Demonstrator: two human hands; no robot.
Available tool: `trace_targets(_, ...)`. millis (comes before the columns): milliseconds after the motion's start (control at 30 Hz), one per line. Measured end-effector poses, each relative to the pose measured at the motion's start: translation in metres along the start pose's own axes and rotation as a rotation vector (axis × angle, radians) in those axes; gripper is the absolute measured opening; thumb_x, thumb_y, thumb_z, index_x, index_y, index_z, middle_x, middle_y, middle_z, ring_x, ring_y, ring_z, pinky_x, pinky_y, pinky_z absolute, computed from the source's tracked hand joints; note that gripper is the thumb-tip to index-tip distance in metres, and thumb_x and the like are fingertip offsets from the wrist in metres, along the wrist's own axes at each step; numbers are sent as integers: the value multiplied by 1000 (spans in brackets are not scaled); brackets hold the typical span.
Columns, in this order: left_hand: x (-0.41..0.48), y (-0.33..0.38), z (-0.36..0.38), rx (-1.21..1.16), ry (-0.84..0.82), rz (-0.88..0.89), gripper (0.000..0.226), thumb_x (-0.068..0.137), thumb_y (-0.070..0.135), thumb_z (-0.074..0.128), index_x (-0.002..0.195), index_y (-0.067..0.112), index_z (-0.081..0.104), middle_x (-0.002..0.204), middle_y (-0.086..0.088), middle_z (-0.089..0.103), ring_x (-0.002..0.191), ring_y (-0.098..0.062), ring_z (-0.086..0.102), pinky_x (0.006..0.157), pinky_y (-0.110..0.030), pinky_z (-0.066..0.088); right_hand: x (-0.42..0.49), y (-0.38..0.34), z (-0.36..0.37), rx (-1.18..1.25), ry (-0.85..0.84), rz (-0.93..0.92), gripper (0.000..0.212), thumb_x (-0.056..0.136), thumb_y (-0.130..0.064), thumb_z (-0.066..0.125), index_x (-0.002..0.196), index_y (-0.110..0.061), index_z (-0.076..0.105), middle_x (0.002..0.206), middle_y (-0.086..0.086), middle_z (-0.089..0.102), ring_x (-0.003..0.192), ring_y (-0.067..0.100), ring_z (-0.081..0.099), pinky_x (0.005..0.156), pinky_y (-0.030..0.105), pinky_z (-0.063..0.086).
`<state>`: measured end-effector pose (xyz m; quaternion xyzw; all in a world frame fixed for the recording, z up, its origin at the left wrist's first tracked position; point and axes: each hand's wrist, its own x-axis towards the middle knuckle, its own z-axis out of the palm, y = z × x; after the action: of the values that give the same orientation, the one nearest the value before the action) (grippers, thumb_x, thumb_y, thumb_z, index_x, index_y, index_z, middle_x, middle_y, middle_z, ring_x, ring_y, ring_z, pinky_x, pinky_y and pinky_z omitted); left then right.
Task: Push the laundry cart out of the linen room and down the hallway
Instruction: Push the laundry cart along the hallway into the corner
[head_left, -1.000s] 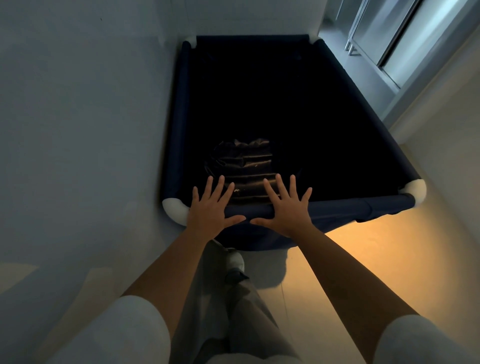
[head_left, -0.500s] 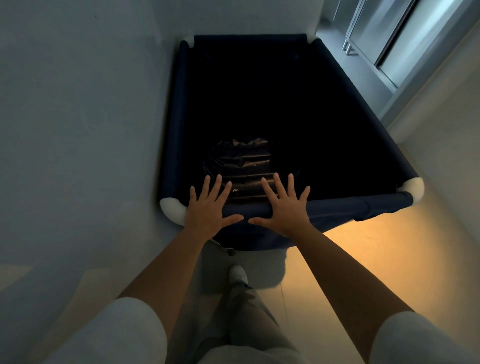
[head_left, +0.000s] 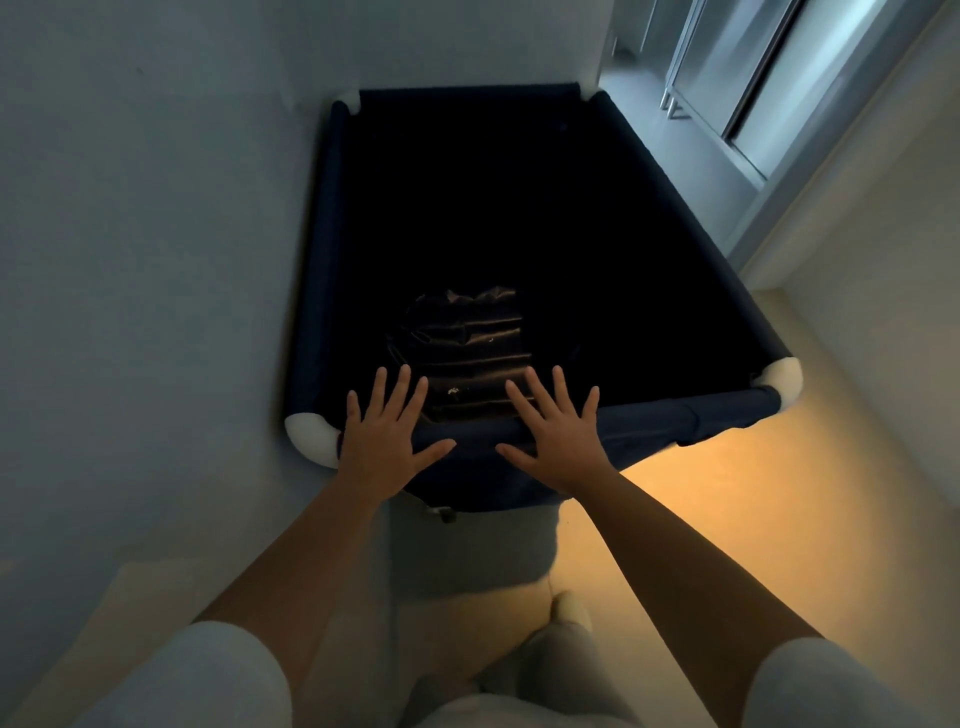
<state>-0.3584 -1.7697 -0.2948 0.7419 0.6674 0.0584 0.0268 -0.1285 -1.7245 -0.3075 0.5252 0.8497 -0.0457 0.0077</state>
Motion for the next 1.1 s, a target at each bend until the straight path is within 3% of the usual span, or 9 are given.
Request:
trace_targets(133,5,42,3,11,17,0,82,84,69,16,140,13,33,148,-15,30,135,-41,23,103,-64,22,-12,41,-5,-42,-6,32,79,84,-70,24,144,-33,-13,157,3,-10,141,30,-20,105,61,-16)
trace_targets(267,23,94,17,47,-12,-24,76,87,63,32,145,18,12,155,-9,9,141,-35,4,108,-60,9,-22,90,-14,-58,-32,54,79,85,-69,26,144,-33,-11,157,4,-10,141,30,-18,107,62,-12)
trace_targets(567,61,193,34,120,-98,-120,75,85,68,20,144,32,-10,155,-11,-14,139,-38,-14,104,-67,2,-32,176,-28,-16,-113,-48,75,87,-66,27,145,-34,-9,157,2,-11,140,31,-21,107,62,-12)
trace_targets(1100,64,198,33,127,-149,-188,78,81,72,17,142,35,-14,153,-11,-20,137,-41,-17,103,-69,5,-29,174,-20,-47,-102,-27,74,86,-68,24,144,-36,-9,157,2,-12,139,39,-21,106,66,-6)
